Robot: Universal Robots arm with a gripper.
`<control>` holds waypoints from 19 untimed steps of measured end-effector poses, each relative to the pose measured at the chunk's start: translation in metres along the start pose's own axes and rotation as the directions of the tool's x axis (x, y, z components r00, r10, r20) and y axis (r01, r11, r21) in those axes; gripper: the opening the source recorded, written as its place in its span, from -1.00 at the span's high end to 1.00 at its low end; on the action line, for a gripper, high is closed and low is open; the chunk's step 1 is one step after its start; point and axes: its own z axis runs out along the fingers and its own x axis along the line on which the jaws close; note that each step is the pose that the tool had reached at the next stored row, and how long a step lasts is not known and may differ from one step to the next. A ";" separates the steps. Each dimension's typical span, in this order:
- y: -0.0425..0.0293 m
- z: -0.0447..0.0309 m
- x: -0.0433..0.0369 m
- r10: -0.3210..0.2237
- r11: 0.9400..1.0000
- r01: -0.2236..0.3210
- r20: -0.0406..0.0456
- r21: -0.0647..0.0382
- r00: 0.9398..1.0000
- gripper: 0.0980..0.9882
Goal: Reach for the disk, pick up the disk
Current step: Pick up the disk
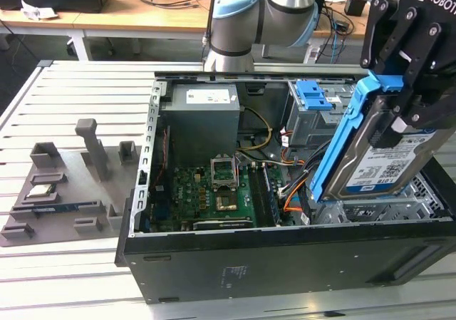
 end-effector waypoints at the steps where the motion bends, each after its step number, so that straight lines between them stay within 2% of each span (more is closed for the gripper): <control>1: -0.0023 0.0001 0.0001 0.000 1.000 0.000 0.000 0.000 1.000 0.40; 9: -0.0154 0.0024 0.0007 0.000 1.000 0.000 0.000 0.000 1.000 0.40; 12: -0.0188 0.0064 0.0007 0.000 1.000 0.000 0.000 0.000 1.000 0.40; 19: -0.0249 0.0097 0.0007 0.000 1.000 0.000 0.000 0.000 1.000 0.40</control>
